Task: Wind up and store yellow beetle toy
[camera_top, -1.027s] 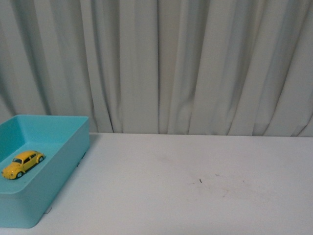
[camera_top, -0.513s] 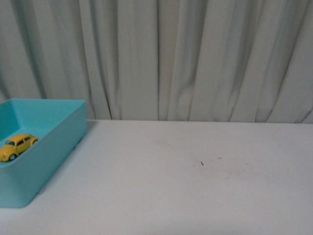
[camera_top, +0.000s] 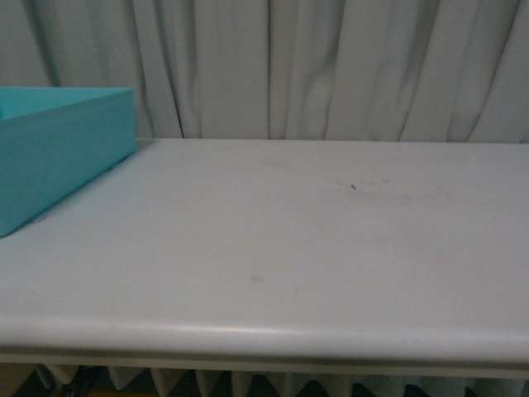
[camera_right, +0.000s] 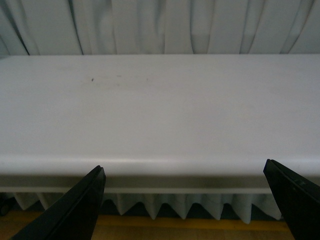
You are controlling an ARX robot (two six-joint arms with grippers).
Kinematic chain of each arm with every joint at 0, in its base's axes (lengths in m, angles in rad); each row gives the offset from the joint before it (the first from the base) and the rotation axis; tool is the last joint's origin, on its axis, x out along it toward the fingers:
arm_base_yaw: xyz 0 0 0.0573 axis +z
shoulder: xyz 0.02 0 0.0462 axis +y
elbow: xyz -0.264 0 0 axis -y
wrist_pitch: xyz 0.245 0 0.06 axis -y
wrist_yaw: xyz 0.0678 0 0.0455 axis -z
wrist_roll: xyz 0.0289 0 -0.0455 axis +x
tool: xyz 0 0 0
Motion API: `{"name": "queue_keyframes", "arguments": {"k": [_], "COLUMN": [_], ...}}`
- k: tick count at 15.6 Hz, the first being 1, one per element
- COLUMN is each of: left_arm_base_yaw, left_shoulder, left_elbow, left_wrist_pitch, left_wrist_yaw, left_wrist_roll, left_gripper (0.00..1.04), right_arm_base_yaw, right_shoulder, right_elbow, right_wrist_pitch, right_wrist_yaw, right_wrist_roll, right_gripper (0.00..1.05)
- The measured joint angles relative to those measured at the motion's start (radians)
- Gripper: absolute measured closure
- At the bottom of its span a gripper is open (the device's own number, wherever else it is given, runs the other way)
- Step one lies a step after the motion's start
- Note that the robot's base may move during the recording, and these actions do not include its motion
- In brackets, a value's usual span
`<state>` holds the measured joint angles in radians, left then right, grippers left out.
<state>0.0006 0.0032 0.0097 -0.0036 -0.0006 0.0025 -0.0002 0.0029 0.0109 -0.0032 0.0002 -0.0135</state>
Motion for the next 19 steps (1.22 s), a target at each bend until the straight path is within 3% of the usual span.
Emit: {"name": "queue_keyframes", "arguments": {"k": [19], "left_arm_base_yaw": [0.0], "left_shoulder": [0.0], "left_elbow": [0.0], "left_wrist_pitch": [-0.001], "left_wrist_yaw": [0.0], "left_wrist_roll": [0.0], "left_gripper": [0.07], "right_arm_base_yaw": [0.0], "right_shoulder": [0.0], "right_elbow": [0.0], "right_wrist_pitch": [-0.002], "right_wrist_yaw": [0.0], "right_wrist_roll": [0.003], "right_gripper": [0.07]}}
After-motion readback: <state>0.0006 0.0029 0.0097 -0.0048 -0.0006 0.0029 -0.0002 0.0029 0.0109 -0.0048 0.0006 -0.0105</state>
